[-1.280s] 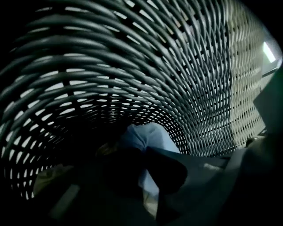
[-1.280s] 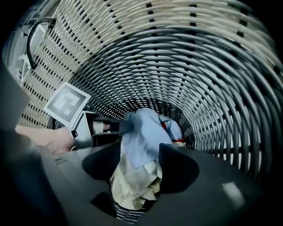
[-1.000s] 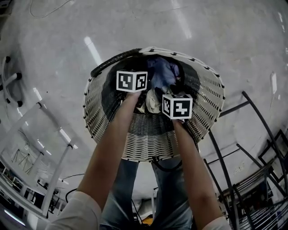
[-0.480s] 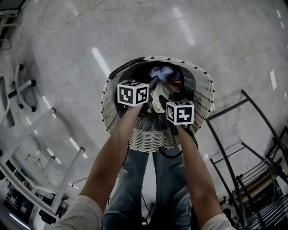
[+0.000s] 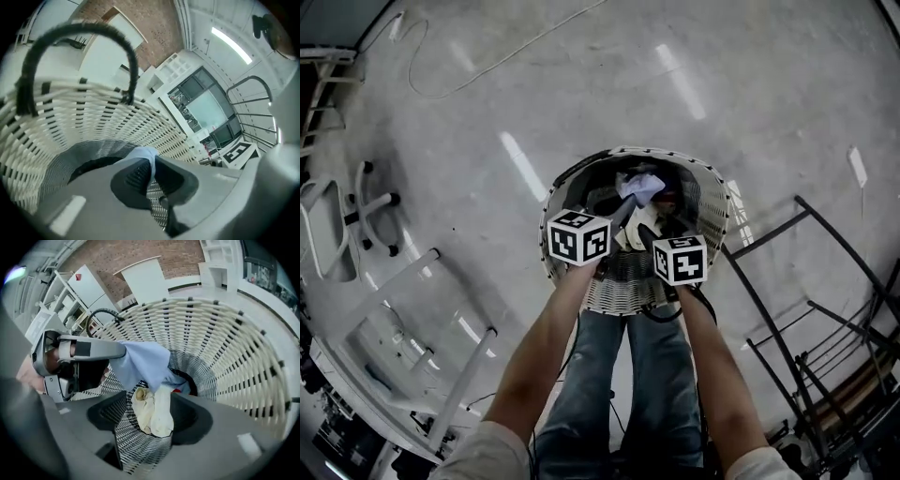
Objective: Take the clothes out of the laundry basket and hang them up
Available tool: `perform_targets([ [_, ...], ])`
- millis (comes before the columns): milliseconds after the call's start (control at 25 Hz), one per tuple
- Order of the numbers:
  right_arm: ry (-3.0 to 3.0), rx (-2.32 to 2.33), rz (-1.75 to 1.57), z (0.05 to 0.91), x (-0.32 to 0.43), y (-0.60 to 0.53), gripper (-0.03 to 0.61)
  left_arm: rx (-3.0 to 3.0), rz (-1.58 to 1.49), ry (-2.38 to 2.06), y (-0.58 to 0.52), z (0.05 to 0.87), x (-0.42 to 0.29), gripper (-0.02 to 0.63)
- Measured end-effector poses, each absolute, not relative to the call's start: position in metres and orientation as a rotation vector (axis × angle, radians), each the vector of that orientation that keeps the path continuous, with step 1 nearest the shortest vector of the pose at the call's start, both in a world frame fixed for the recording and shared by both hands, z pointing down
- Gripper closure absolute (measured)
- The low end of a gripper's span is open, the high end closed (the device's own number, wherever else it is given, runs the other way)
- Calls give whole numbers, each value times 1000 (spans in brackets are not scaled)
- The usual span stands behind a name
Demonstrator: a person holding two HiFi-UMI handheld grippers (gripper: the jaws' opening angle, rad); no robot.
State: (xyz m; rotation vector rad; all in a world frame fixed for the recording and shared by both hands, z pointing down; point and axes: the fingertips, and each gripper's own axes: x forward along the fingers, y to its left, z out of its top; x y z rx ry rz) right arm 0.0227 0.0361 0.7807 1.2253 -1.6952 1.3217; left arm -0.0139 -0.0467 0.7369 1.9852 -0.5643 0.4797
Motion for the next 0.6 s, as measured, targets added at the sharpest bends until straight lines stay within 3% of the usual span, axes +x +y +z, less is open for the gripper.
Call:
perform_targets([
  [600,-1790,1398,1249,668,35,24,291,2072,364,-543,-54,590,-7,598],
])
